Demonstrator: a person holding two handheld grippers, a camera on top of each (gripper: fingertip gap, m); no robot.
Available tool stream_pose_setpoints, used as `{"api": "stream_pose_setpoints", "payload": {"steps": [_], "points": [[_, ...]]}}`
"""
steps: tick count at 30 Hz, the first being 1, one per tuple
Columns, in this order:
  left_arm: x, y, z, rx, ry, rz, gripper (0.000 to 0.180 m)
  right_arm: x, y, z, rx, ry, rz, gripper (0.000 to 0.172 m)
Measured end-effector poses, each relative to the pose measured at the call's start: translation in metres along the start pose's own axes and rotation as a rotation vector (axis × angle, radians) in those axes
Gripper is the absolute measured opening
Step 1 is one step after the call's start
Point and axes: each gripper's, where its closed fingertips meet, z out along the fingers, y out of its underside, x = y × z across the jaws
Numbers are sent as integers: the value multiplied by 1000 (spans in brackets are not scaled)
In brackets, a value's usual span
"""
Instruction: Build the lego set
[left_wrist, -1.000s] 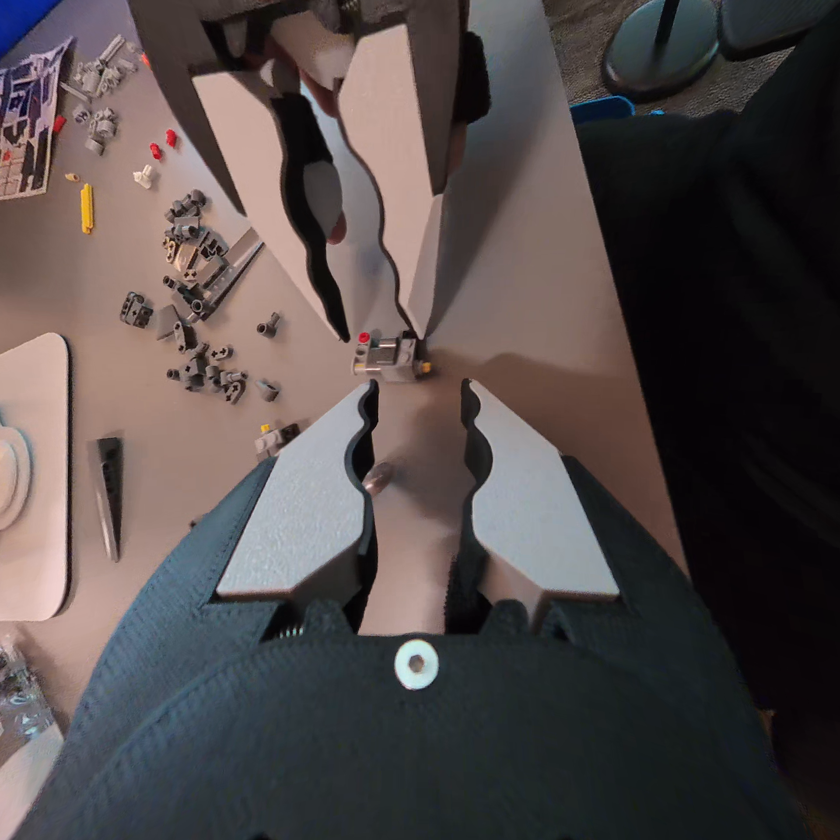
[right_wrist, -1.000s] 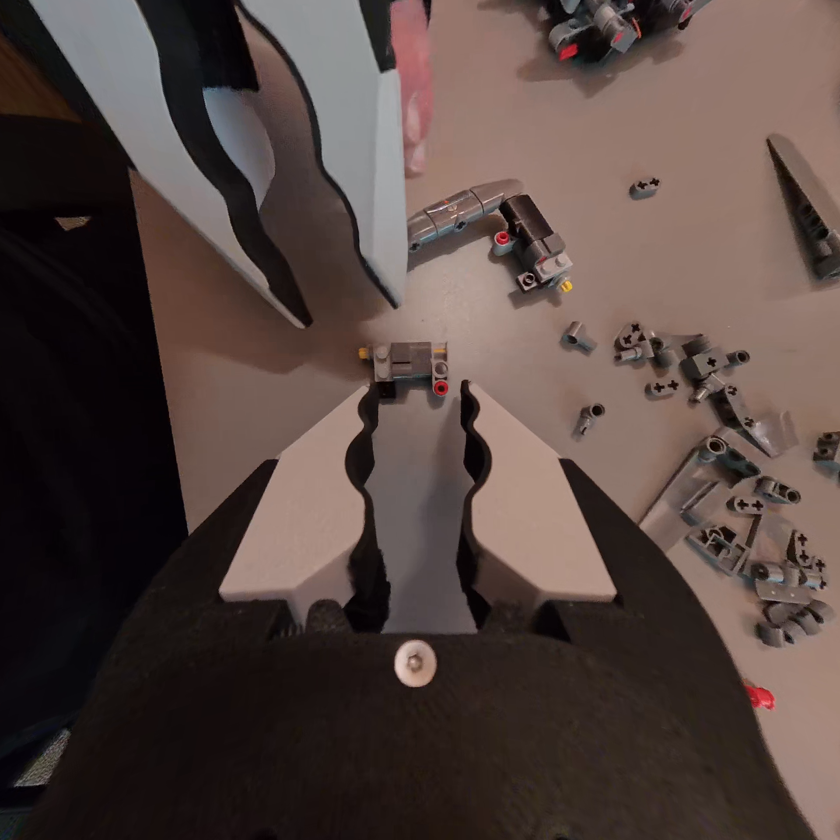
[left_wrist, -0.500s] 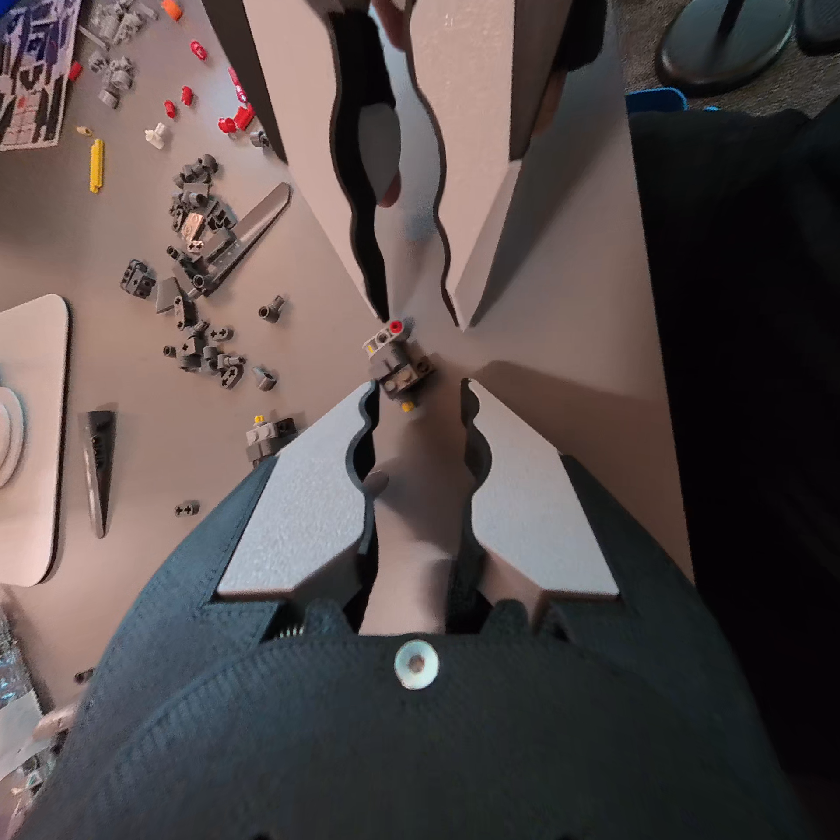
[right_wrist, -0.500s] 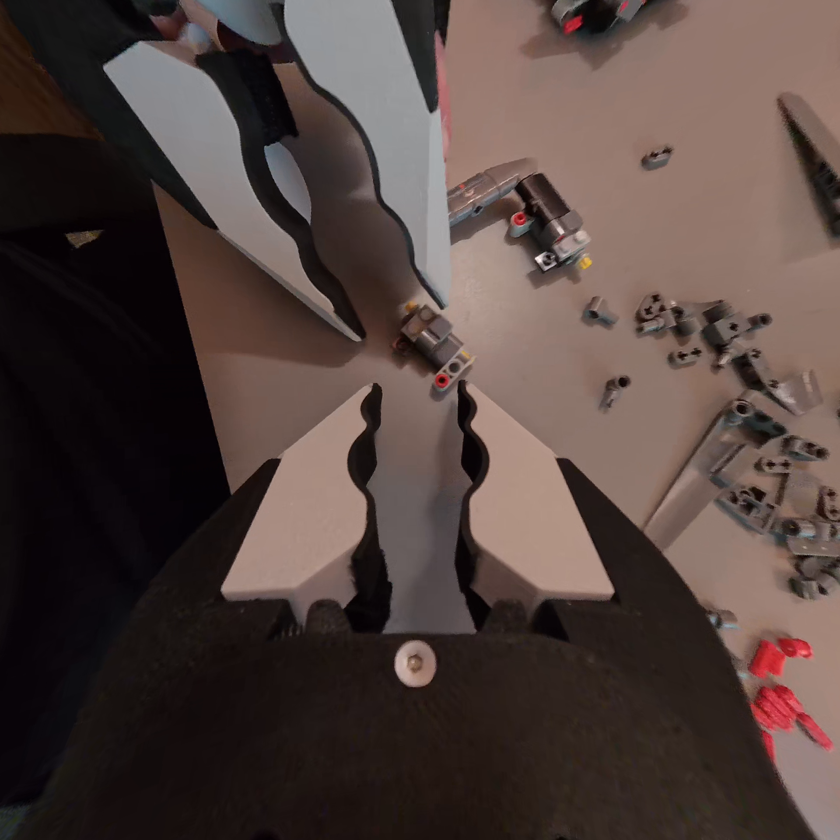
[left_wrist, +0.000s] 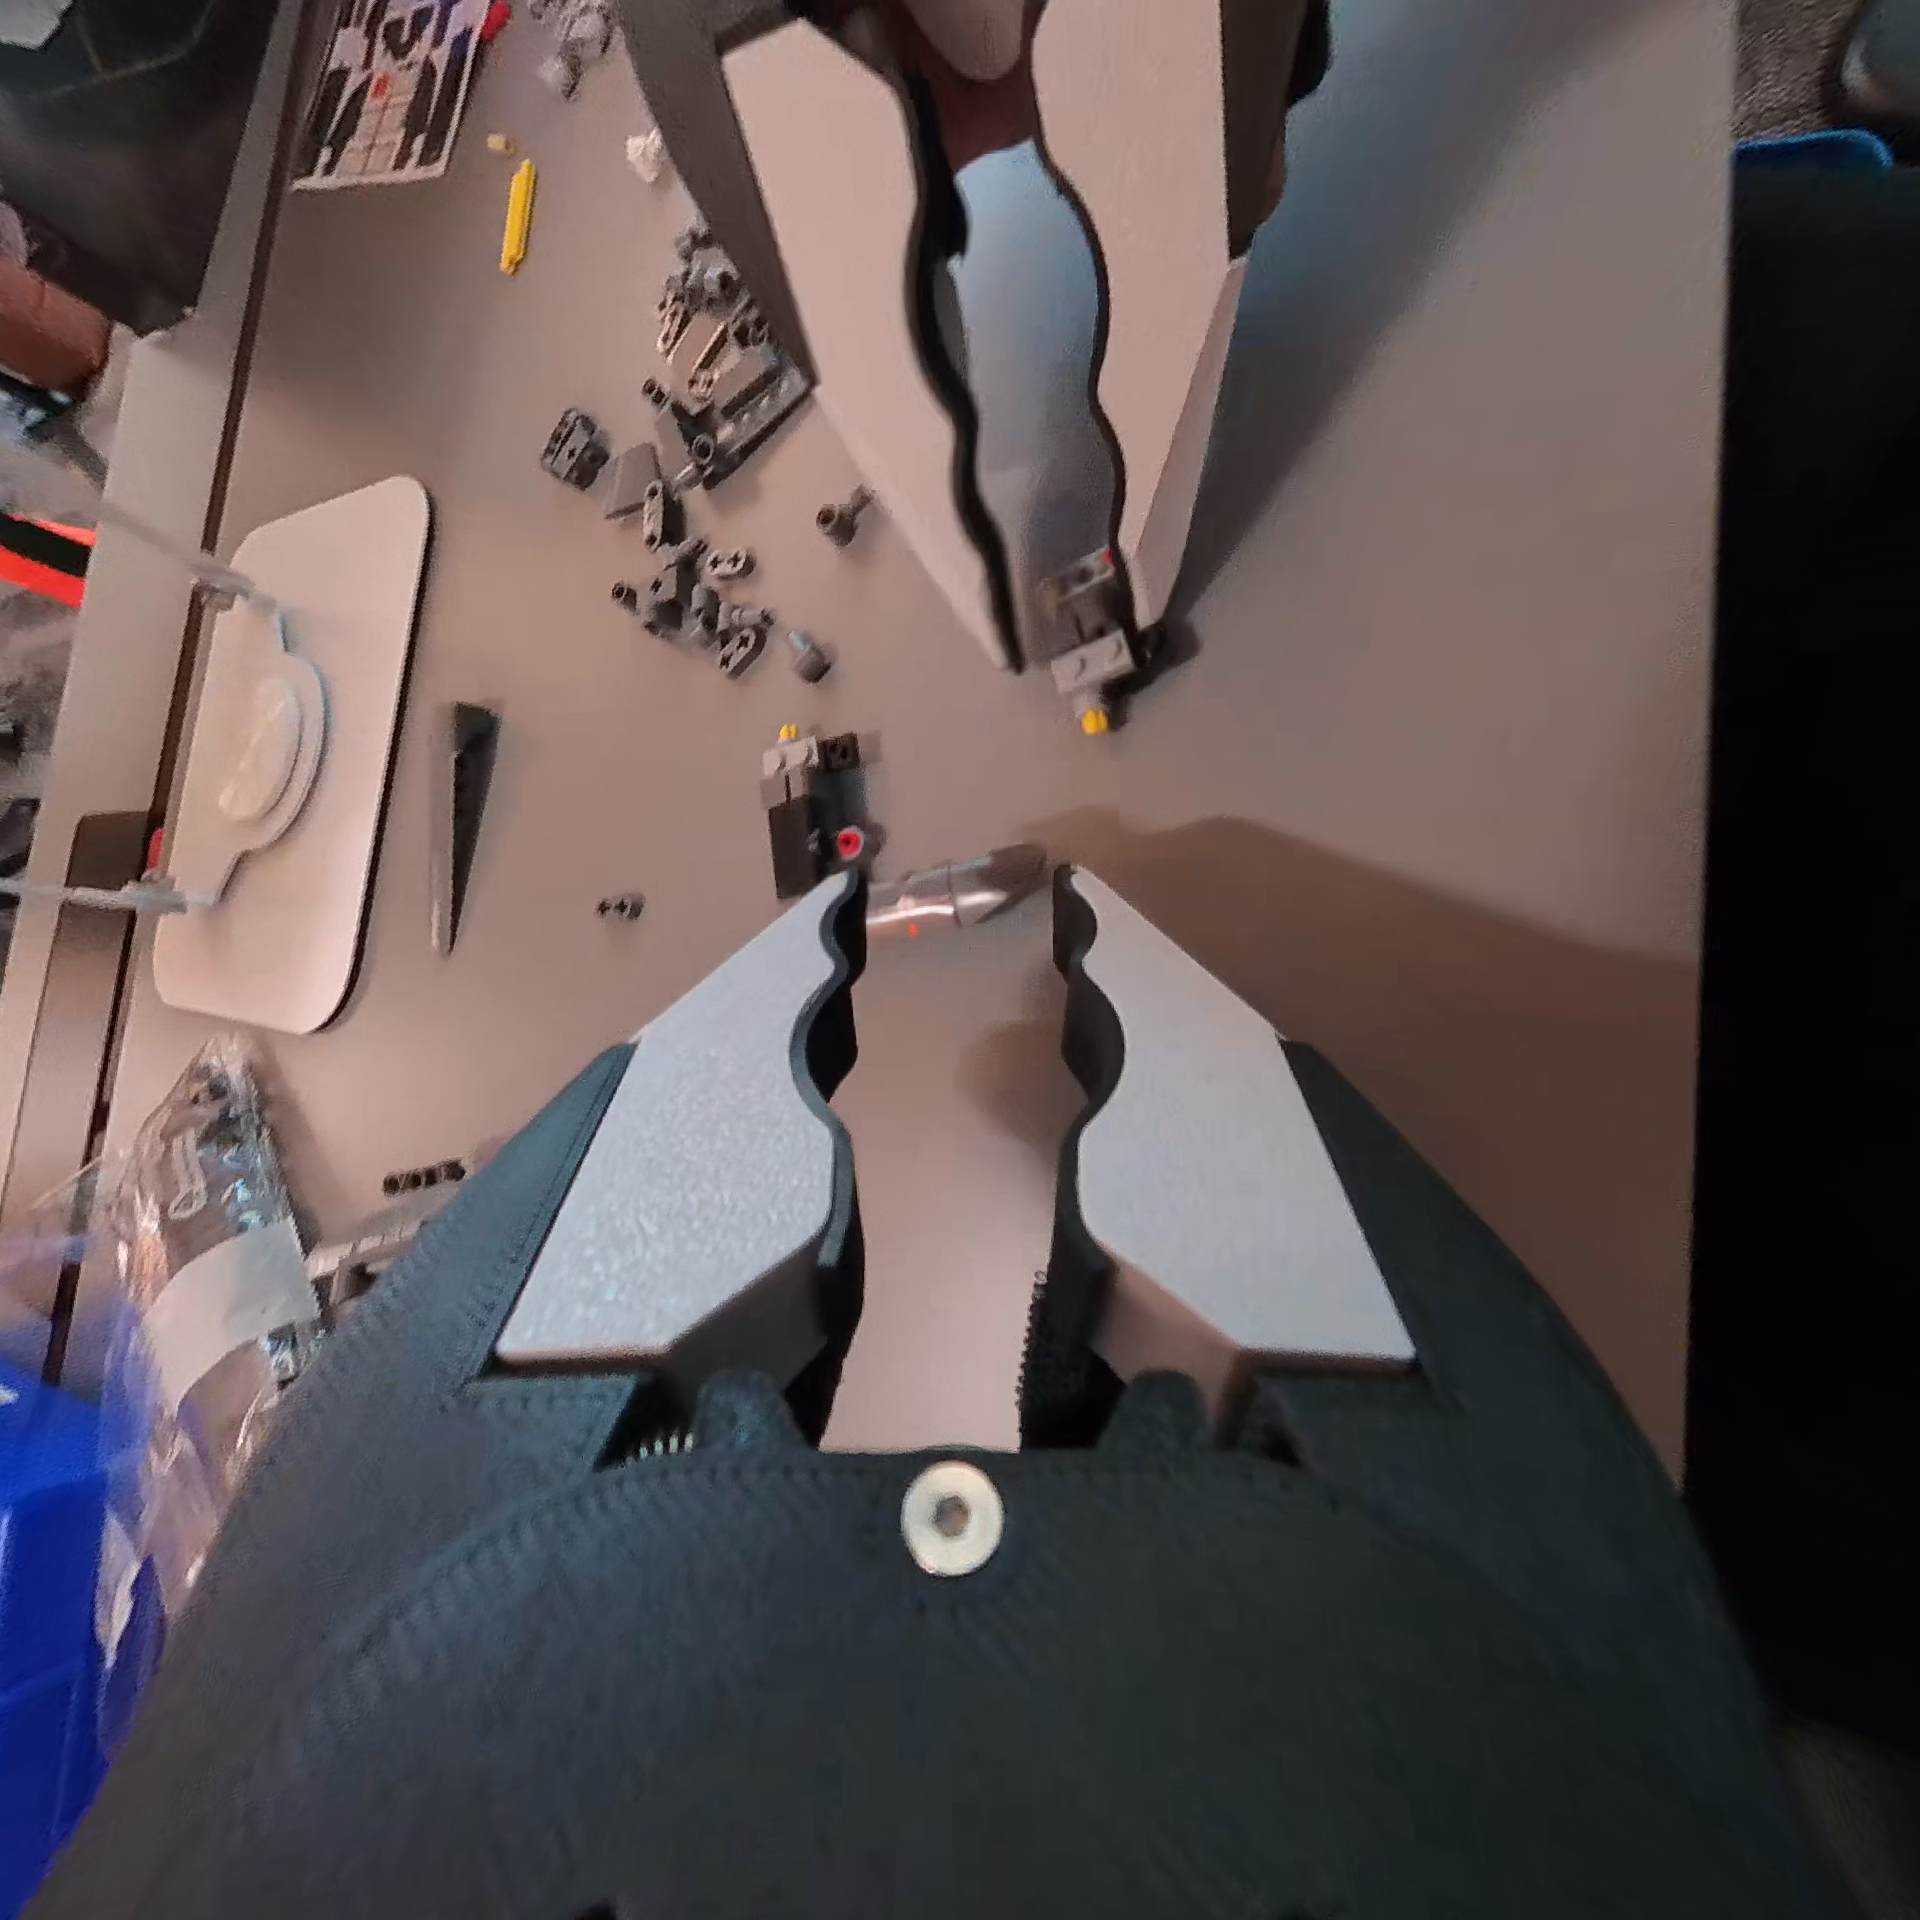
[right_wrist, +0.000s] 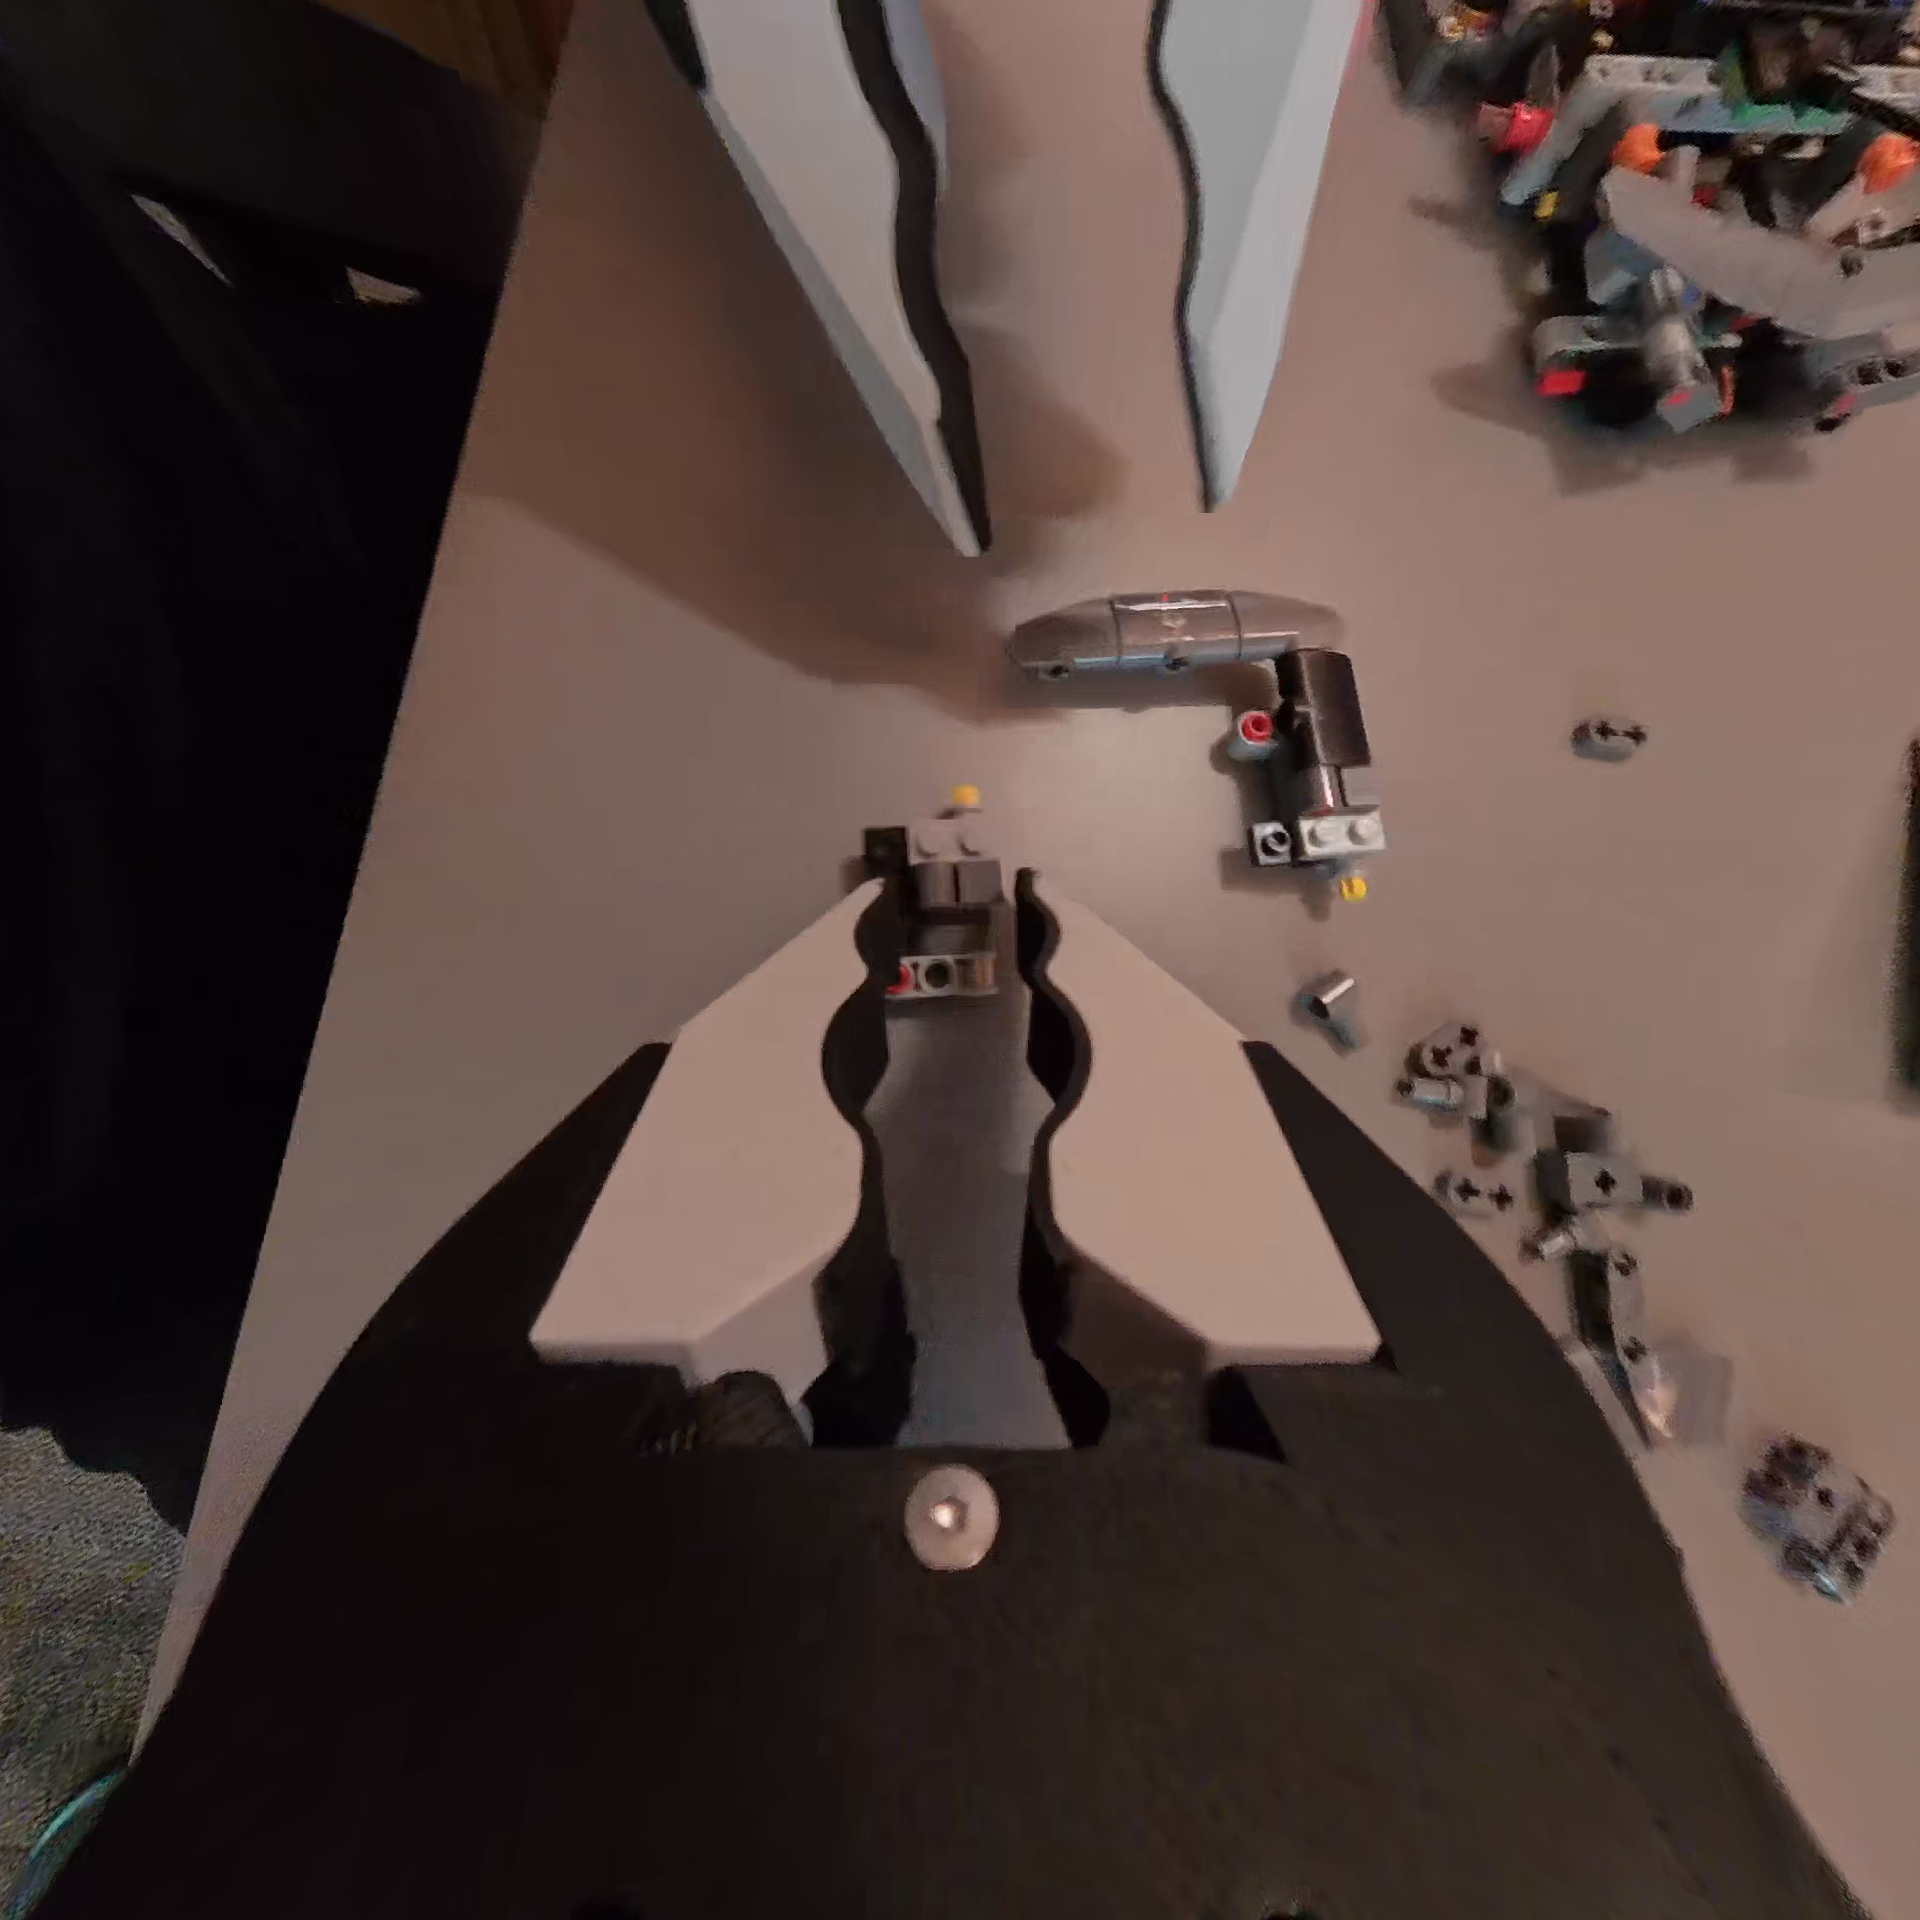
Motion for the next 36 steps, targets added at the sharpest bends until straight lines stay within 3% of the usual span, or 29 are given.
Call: {"api": "stream_pose_setpoints", "payload": {"steps": [5, 20, 36], "points": [[-6, 15, -2, -9, -69, 53, 32, 1, -4, 5, 35, -38, 36, 13], [-1, 14, 18, 29, -243, 503, 21, 14, -14, 15, 45, -69, 58, 13], [-2, 11, 25, 51, -333, 668, 6, 14, -15, 15, 76, -106, 67, 13]]}}
